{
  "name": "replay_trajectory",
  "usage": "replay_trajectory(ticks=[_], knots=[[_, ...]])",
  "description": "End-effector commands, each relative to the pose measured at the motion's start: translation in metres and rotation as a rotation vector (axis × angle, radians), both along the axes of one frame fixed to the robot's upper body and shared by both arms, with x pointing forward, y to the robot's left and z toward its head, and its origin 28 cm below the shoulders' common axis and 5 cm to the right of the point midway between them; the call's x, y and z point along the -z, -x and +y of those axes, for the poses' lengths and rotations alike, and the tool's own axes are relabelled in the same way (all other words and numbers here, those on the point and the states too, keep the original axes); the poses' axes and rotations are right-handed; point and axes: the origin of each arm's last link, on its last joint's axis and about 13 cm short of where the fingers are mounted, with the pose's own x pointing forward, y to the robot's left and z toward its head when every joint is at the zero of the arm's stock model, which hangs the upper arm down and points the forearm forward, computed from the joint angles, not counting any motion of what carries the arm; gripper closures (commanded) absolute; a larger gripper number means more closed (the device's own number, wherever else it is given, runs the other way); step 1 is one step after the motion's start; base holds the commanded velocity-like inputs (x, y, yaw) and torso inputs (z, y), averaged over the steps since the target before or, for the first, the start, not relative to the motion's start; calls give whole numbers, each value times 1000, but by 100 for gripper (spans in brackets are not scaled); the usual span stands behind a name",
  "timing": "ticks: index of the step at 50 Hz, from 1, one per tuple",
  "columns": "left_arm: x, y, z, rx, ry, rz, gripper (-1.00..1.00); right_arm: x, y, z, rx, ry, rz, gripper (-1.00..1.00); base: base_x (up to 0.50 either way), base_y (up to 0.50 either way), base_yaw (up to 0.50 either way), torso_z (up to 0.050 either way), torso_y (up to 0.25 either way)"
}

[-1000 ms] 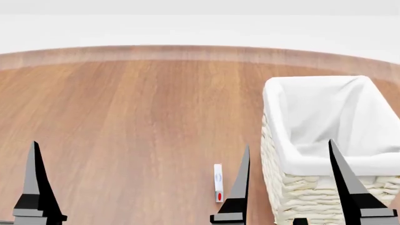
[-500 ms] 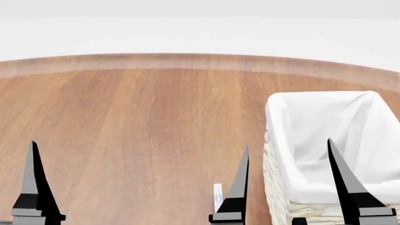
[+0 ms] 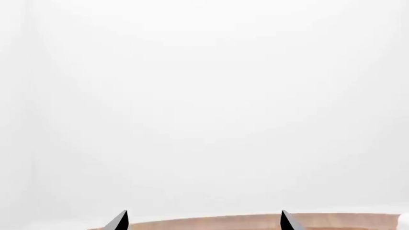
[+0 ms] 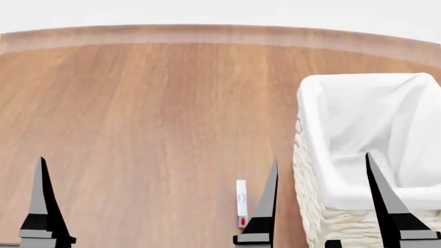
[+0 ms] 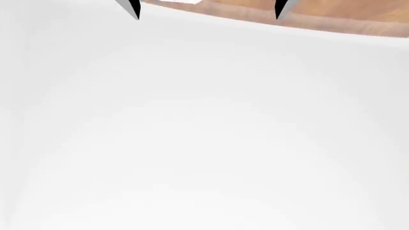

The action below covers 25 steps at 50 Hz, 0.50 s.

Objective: Pick up the alphabet soup and the cream cheese box, and put them in the basket.

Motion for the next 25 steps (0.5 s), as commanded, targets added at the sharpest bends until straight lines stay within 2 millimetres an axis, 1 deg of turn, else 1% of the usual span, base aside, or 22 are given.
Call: replay_trajectory(ticks=[1,25], knots=[[2,0,-1,-2,-3,7,-100,1,0,0,0,-2,3,-100,0,0,0,0,-178],[4,-4,0,-5,-8,13,-100,2,-5,0,-3,-4,11,-100,0,0,0,0,-175]])
